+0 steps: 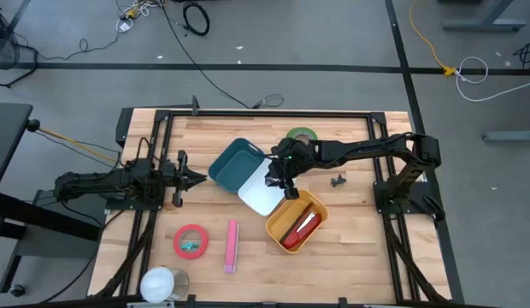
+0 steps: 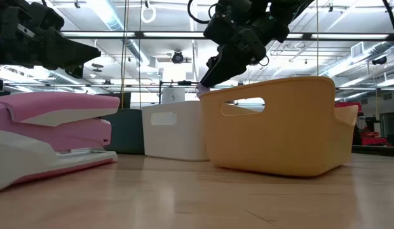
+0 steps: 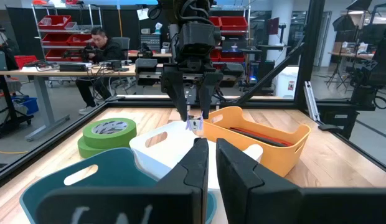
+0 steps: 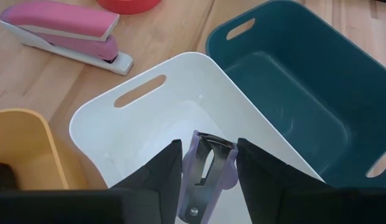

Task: Pick and place Stapler, Stapler remover, tape
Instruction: Put the purple staple remover into the white bin, then put the black staple remover into the white bin

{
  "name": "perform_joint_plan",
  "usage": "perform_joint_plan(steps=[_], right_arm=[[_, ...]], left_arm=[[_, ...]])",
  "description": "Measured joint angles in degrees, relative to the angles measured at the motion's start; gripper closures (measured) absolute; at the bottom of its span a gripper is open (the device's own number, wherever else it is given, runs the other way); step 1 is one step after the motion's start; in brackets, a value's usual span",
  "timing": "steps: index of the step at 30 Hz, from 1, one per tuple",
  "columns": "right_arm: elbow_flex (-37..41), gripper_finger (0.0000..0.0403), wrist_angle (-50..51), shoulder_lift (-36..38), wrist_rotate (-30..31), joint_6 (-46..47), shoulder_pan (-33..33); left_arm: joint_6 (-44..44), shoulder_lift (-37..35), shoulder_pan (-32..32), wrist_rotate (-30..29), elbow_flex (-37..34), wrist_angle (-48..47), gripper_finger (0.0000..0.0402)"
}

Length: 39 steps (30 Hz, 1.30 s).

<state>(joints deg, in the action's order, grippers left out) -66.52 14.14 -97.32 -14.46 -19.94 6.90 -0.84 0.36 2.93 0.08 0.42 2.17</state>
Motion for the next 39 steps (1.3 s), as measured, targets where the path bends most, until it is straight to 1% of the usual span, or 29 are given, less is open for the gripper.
perform_joint_plan(steps=[5,8,16,21,26,39], right_arm=[[0.00,0.0239,0.04,0.00,-0.67,0.00,0.02],[0.00,0.0218,0.07,0.00,-1.62,0.25,0.02],[0.00,0.0155,0.11,0.00,-1.64,1.49,0.02],[0.00,0.0129,0.52,0.00,-1.64,1.49,0.02],[0.01,0.0120,0.64,0.00,-1.64,1.49,0.02],[0.02,0.0119,0.75,0.00,-1.60,1.49,0.02]], left_arm=[[-0.02,0.00,0.01,0.00,-0.02,0.00,0.0365],[-0.02,0.00,0.00,0.00,0.00,0.00,0.0365],[0.00,0.00,-0.02,0.00,-0.01,0.00,0.0365],[0.00,0.00,0.01,0.00,0.00,0.00,0.0365],[-0.02,0.00,-0.02,0.00,0.00,0.00,0.0365],[-0.01,0.00,-0.01,0.00,-0.02,0.00,0.0365]])
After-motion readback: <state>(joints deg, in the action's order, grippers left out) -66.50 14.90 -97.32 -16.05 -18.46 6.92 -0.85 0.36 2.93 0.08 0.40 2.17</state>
